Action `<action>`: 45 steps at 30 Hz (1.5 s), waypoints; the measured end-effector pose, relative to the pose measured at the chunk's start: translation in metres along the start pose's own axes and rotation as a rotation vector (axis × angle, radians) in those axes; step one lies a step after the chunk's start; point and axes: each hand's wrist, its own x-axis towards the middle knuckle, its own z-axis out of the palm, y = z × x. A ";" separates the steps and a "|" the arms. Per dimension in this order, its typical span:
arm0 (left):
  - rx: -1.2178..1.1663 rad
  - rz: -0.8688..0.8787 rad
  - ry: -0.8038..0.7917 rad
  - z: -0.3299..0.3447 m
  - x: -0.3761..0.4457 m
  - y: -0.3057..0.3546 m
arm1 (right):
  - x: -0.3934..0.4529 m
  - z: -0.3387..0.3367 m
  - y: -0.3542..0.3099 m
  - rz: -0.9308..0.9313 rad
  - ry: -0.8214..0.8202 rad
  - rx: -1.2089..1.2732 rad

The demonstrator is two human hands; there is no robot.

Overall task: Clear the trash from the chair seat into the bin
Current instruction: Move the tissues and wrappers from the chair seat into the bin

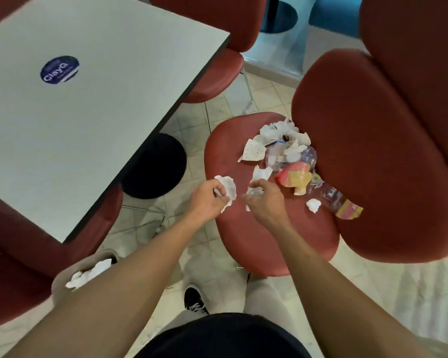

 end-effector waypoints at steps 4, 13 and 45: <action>-0.026 -0.073 0.078 -0.037 -0.033 -0.045 | -0.027 0.042 -0.024 -0.054 -0.050 -0.072; -0.206 -0.250 0.211 -0.082 -0.109 -0.165 | -0.073 0.146 -0.051 -0.175 -0.229 -0.177; 0.017 -0.571 0.287 -0.071 -0.221 -0.387 | -0.157 0.371 -0.028 -0.332 -0.851 -0.728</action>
